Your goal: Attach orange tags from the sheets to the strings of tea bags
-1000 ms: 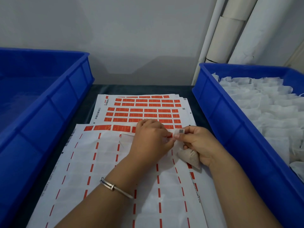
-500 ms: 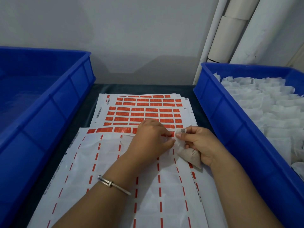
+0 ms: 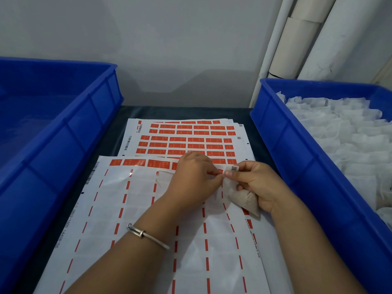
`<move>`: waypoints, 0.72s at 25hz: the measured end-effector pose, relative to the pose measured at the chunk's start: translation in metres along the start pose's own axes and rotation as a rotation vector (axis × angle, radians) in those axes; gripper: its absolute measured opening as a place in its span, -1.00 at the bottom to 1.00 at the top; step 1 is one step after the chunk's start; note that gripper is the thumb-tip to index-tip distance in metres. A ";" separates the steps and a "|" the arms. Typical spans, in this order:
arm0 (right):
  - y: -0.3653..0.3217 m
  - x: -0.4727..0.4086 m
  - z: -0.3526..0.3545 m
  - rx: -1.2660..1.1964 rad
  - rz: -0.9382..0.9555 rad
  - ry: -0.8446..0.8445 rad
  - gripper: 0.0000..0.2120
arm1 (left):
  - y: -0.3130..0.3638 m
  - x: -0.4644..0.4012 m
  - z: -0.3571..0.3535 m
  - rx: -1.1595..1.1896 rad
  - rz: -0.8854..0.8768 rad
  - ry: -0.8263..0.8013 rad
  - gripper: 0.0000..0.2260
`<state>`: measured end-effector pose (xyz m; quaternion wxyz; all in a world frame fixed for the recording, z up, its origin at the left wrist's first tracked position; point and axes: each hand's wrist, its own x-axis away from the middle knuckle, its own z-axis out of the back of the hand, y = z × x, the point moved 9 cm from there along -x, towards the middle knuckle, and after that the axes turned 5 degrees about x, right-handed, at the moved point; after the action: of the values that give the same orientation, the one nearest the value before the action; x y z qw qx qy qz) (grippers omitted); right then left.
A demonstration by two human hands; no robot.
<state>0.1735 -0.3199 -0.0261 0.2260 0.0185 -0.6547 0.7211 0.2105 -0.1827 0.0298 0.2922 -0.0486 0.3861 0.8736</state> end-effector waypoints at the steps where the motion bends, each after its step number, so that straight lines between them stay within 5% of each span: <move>1: 0.000 0.000 0.000 -0.003 -0.002 -0.001 -0.94 | -0.001 0.000 0.000 0.010 0.008 -0.006 -0.78; 18: 0.000 0.002 -0.004 -0.056 -0.016 -0.039 -0.94 | -0.002 -0.001 -0.002 0.011 0.015 -0.035 -0.81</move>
<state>0.1730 -0.3155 -0.0256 0.2194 0.0316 -0.6787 0.7002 0.2129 -0.1833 0.0276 0.2924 -0.0289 0.3863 0.8743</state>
